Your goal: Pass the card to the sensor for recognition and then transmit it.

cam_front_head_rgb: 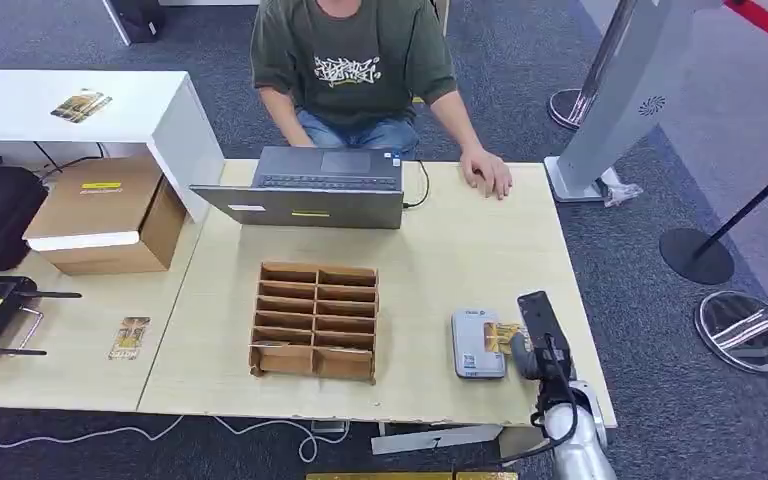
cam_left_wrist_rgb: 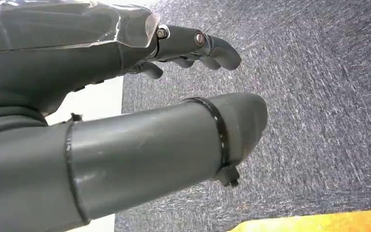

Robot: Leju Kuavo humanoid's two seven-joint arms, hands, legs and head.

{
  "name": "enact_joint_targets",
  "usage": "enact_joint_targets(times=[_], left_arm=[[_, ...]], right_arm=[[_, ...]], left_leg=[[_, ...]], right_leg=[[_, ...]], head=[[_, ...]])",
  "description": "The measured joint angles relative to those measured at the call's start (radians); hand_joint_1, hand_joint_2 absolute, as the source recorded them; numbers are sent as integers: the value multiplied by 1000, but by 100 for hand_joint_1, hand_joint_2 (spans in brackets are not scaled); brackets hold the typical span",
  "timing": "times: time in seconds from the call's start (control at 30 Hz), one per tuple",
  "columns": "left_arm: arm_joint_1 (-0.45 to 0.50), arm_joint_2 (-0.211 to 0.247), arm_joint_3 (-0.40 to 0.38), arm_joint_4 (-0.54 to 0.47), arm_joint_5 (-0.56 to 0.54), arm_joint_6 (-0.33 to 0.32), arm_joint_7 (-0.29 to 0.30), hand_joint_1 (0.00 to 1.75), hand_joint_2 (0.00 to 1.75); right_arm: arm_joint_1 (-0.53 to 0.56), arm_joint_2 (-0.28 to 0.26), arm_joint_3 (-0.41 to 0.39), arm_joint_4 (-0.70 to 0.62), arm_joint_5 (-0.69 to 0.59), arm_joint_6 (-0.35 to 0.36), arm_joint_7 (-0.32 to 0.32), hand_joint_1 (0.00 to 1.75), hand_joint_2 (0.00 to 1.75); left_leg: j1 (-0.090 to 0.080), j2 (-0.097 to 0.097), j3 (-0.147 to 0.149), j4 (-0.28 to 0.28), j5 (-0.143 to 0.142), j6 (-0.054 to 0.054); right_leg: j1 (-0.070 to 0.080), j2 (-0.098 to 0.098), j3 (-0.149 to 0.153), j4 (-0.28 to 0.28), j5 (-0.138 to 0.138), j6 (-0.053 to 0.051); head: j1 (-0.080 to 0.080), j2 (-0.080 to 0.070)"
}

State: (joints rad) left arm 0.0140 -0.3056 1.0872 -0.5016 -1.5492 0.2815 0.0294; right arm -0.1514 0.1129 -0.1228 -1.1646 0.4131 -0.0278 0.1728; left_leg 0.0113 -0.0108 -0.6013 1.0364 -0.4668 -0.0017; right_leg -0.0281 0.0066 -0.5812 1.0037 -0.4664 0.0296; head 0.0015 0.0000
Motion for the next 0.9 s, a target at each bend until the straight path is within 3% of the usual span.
enact_joint_targets(times=[0.4, 0.9], left_arm=[[6, -16, 3, -42, 0, -31, -7, 0, 0], [7, -16, 4, -66, 0, -47, -2, 0, 0]], right_arm=[[37, 31, -1, -119, 72, -153, -163, 175, 175], [76, 53, 3, -270, 100, -169, -171, 175, 175]], left_leg=[[0, -1, -3, 0, 0, 0], [0, -1, -4, 0, 0, 0]], right_leg=[[0, -1, -2, 0, 0, 0], [0, -1, -3, 0, -1, 0]], head=[[0, 0], [0, 0]])
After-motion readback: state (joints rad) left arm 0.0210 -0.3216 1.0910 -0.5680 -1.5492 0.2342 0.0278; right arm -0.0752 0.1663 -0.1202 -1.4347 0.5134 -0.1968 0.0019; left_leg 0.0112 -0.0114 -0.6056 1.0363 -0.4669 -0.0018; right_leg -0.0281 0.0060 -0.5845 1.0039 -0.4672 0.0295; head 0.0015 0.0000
